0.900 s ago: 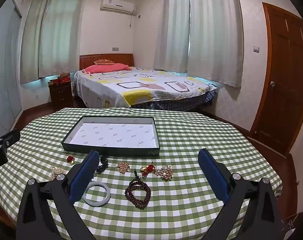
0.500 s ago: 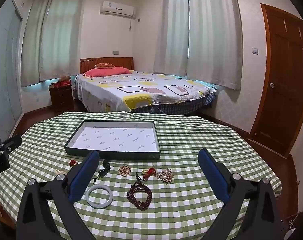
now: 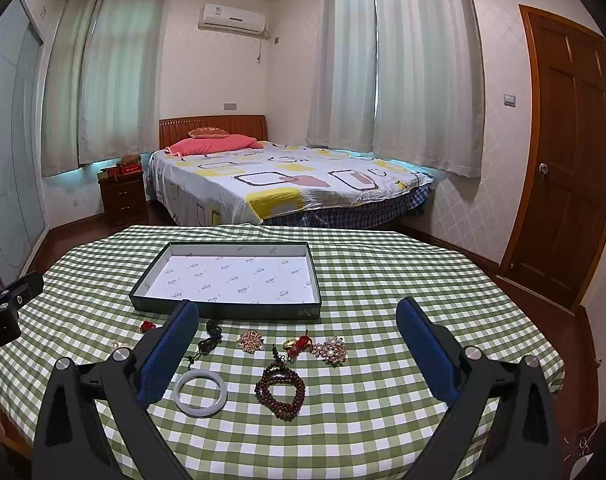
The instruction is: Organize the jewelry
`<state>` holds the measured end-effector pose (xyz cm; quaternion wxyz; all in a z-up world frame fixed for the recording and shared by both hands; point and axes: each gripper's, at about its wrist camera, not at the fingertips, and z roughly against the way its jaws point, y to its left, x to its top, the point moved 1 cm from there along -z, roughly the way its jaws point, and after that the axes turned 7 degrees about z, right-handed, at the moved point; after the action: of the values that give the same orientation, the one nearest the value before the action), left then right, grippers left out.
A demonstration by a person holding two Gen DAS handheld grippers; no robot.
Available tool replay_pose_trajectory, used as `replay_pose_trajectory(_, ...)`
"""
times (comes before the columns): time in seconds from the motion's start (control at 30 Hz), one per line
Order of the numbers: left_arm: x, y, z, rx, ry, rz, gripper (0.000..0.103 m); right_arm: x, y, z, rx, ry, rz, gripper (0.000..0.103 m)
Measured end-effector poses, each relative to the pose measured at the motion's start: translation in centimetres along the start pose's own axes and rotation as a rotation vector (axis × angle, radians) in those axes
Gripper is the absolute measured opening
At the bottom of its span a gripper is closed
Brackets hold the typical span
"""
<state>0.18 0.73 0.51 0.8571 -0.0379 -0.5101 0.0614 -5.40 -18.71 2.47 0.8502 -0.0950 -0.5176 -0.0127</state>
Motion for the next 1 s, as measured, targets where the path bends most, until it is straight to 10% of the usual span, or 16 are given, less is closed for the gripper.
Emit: replay_pose_trajectory(1.0, -0.26, -0.45, 0.09, -0.014, -0.004, 0.001, 0.099, -0.13, 0.00, 0.04, 0.002, -0.001, -0.006, 0.096)
